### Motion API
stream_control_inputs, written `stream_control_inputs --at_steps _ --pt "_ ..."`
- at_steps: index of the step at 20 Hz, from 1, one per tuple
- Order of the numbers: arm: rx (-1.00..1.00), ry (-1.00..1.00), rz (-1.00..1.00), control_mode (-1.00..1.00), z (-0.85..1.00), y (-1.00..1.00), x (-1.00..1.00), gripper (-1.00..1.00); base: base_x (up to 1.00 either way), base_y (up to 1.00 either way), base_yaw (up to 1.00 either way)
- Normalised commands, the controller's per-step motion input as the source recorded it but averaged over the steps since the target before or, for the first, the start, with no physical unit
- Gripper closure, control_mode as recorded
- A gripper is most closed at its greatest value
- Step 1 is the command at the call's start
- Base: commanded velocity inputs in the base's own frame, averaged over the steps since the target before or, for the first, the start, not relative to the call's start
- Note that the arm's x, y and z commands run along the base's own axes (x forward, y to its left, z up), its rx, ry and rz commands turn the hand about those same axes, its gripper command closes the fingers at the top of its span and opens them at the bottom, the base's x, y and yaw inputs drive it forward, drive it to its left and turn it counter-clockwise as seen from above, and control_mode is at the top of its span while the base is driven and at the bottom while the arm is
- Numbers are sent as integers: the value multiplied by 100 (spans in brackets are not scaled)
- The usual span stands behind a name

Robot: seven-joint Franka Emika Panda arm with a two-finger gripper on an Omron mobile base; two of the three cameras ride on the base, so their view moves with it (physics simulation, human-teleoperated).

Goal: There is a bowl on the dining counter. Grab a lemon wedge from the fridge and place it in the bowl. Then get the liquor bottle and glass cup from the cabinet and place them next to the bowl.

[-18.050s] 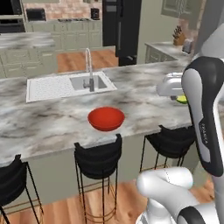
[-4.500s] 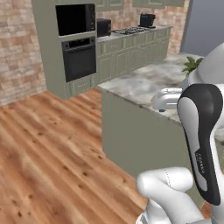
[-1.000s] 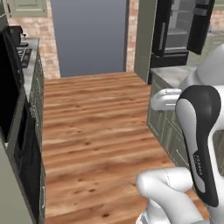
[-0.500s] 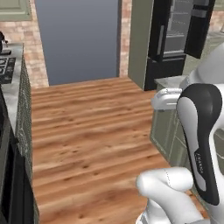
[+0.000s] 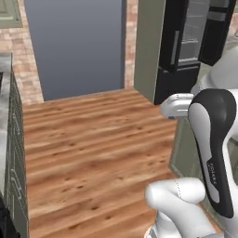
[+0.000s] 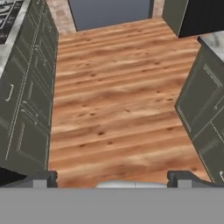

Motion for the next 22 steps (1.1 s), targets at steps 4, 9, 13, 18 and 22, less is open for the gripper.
stream_control_inputs --at_steps 4,9,13,18,22 --pt "0 0 0 100 0 0 0 -100 100 1 -14" --pt "0 0 0 100 0 0 0 -100 100 4 -13" --pt "0 0 0 100 0 0 0 -100 100 6 -13" --pt "0 0 0 100 0 0 0 -100 100 3 -12" --pt "0 0 0 100 0 0 0 -100 100 1 -11"
